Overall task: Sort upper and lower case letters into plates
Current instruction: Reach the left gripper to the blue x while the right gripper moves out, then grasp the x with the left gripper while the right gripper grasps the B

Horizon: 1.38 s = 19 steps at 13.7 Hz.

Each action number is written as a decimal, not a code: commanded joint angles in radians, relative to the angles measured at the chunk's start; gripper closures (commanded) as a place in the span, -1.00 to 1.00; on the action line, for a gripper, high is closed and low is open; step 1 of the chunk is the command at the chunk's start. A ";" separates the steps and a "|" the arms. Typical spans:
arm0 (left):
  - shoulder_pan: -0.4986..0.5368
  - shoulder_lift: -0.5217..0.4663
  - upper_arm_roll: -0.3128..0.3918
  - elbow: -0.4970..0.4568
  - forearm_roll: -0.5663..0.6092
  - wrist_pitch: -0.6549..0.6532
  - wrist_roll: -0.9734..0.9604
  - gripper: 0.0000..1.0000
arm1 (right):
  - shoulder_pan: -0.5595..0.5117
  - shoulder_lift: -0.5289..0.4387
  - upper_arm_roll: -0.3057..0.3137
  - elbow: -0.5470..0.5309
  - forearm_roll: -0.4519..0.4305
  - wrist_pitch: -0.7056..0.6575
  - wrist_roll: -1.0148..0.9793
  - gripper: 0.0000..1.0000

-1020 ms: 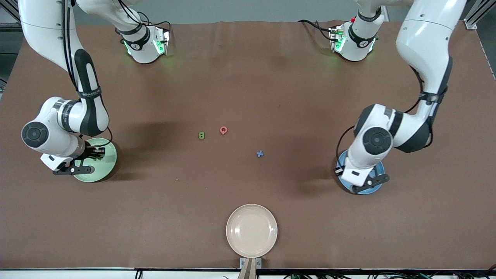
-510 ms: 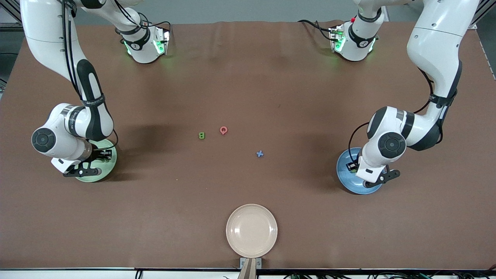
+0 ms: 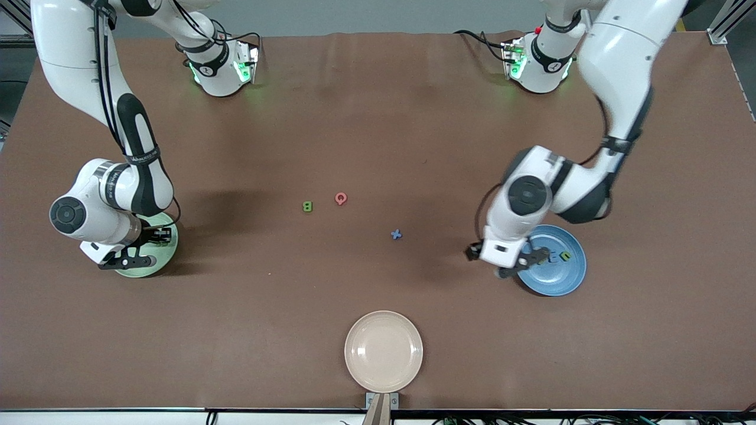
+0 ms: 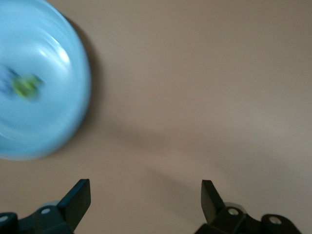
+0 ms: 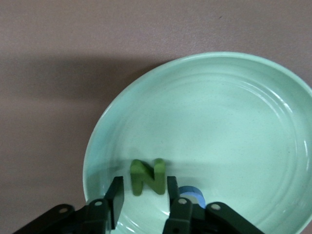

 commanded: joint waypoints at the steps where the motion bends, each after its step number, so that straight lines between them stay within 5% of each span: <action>1: -0.102 0.116 0.007 0.110 0.000 -0.005 -0.109 -1.00 | -0.007 -0.077 0.011 0.007 0.015 -0.115 -0.025 -1.00; 6: -0.276 0.280 0.055 0.327 -0.004 0.008 -0.127 -0.86 | 0.074 -0.261 0.009 0.001 0.003 -0.308 -0.019 -1.00; 10: -0.332 0.318 0.098 0.338 -0.003 0.008 -0.124 -0.38 | 0.209 -0.367 0.011 -0.023 0.000 -0.412 0.005 -1.00; 14: -0.332 0.330 0.099 0.341 -0.006 0.017 -0.129 -0.05 | 0.379 -0.394 0.012 -0.060 0.000 -0.393 0.201 -1.00; 19: -0.337 0.329 0.098 0.337 -0.012 0.014 -0.136 -0.03 | 0.543 -0.383 0.012 -0.148 0.001 -0.190 0.388 -1.00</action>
